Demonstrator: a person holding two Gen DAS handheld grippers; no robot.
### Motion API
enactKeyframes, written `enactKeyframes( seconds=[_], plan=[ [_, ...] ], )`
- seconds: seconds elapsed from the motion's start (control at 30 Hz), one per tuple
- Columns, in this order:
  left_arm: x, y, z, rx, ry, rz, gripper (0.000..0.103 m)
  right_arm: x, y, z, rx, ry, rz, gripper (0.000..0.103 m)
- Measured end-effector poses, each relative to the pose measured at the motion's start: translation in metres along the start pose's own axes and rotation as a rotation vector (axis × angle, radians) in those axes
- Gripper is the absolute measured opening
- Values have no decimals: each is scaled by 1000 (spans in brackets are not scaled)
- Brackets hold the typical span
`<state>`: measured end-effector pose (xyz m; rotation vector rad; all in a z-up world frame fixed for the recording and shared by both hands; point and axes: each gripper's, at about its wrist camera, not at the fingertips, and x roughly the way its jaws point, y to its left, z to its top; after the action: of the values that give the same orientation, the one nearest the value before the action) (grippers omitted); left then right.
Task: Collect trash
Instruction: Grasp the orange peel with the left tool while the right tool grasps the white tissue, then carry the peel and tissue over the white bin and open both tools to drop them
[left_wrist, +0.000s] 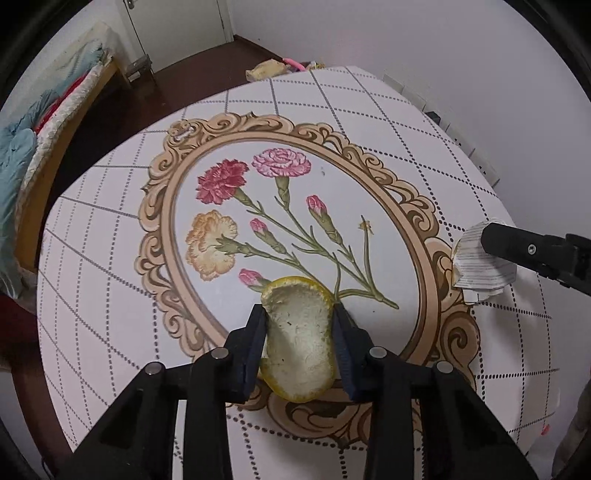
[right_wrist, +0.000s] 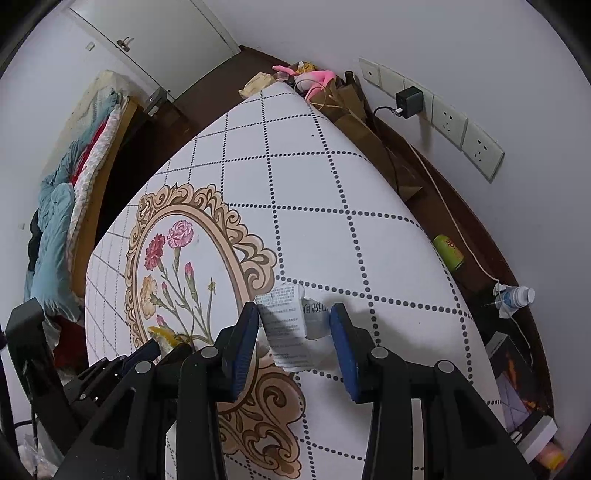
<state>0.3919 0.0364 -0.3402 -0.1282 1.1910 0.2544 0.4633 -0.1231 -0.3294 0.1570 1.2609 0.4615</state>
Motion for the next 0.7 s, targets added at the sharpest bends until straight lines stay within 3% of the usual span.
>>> enactKeyframes(
  seconds=[0.33,0.53,0.7],
  plan=[
    [-88,35,-19,-69,-154,4,32,-41,31,-13,-75,-55,24,42],
    [-146,88,-36,-150,-251,21,32,-85,82,-30,-159,-104,86,42],
    [-200,149,-69,-236,-312,53,32,-115,149,-58,-252,-117,170,42]
  ],
)
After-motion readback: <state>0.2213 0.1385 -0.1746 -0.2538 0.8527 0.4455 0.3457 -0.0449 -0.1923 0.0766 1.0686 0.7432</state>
